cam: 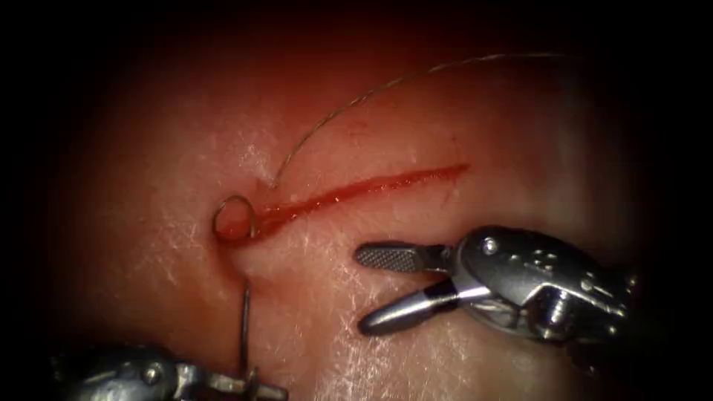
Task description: Wound Closure
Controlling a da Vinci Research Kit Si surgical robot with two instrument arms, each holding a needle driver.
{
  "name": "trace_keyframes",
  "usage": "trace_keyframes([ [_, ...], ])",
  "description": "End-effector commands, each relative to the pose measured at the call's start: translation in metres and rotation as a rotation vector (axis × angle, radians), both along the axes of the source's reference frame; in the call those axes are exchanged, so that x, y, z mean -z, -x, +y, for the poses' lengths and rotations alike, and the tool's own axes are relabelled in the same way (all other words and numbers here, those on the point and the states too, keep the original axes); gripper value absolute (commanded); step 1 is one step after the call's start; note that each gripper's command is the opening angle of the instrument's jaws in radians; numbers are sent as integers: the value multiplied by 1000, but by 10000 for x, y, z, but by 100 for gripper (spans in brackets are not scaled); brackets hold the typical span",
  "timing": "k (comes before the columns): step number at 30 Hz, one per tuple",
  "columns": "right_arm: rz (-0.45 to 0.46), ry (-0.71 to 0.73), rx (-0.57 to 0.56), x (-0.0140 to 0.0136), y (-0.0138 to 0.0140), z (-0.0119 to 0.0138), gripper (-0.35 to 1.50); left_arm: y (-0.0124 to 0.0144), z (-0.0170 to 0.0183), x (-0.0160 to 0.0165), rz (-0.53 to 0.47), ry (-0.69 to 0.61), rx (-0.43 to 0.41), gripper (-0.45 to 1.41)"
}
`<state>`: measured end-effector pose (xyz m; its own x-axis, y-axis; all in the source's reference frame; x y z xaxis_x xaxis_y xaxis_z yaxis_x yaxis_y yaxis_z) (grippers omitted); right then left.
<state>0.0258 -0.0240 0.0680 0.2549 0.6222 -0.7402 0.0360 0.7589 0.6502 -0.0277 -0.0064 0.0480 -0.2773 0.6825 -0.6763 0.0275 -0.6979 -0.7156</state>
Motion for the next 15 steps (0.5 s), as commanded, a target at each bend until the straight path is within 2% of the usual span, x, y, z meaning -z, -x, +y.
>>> trace_keyframes([
  [1, -3, 37, -10, -8, -17, -4, 82, 3, -2, 5, -6, -13, 6, -45],
  [3, -9, 92, -21, -9, -25, 0, 45, 0, 1, 16, -9, -2, 6, -45],
  [5, -20, 136, -36, -10, -33, 4, -5, -3, 2, 22, -8, 7, 9, -45],
  [7, -30, 155, -48, -13, -39, 7, -35, -5, 2, 28, -12, 21, 8, -45],
  [11, -59, 171, -80, -25, -55, 7, -35, -6, -2, 35, -16, 31, 5, -45],
  [14, -105, 198, -48, -57, -65, -7, -35, -3, -4, 47, -22, 48, 2, -45],
  [15, -105, 198, -48, -57, -65, -7, -35, -3, -4, 47, -22, 48, 2, -45],
])
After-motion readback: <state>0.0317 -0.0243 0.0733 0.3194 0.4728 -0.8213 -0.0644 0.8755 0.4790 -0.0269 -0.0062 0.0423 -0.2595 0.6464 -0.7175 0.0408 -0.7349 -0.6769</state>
